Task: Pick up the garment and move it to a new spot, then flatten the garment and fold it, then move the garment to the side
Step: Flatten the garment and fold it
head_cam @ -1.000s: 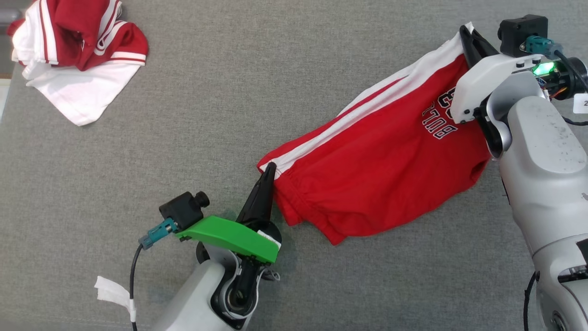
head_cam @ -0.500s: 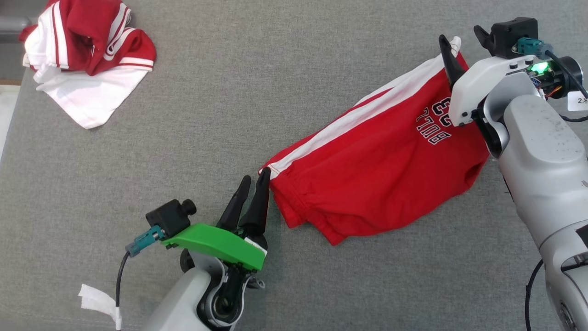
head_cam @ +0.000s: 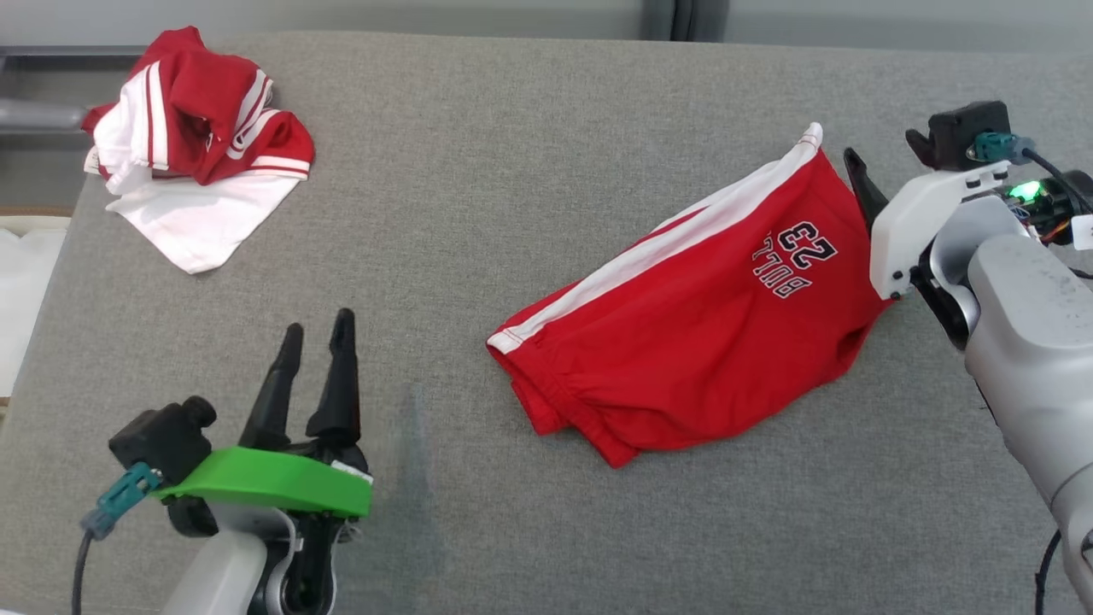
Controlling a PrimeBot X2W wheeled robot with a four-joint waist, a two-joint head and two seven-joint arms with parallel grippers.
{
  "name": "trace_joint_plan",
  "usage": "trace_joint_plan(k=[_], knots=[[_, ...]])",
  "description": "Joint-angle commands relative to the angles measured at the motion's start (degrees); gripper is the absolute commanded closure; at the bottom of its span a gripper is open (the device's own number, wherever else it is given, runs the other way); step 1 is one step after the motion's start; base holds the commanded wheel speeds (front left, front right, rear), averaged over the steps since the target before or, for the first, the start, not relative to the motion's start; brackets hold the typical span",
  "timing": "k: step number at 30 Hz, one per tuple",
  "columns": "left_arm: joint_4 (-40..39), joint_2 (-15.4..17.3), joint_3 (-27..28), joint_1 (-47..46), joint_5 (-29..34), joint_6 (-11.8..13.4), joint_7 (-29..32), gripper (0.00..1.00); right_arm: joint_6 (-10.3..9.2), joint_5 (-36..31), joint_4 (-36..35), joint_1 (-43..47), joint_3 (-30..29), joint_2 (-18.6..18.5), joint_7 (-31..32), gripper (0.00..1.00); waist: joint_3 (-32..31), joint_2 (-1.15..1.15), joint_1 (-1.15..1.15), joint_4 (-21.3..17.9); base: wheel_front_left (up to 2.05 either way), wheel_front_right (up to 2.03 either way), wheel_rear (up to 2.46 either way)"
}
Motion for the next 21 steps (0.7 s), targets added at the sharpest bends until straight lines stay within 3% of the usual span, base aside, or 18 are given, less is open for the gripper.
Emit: trace_joint_plan(k=[1,7,14,21], knots=[[-1.05,0.58,1.30,1.43,1.78,0.56,-0.02,0.00,-0.09,1.55,-0.52,1.62,1.20,-0.95,1.19,0.00,-1.73,0.00,0.00,0.22,0.00,0.00,0.00],[-2.76,-0.37,6.55,4.20,5.20,0.78,-0.02,0.00,-0.09,8.15,-2.84,4.96,5.15,-3.26,6.36,0.00,-1.59,0.00,0.00,0.55,0.00,0.00,0.00],[-1.38,-2.49,10.04,5.42,8.38,-0.71,-0.03,0.00,-0.09,12.48,-2.83,6.79,7.59,-5.22,9.48,0.00,-0.34,0.00,0.00,1.48,0.00,0.00,0.00],[0.28,-4.76,11.52,5.85,9.71,-2.22,-0.03,0.00,-0.08,16.18,-1.80,8.64,9.80,-4.66,13.43,0.00,-0.53,0.00,0.00,2.25,0.00,0.00,0.00]])
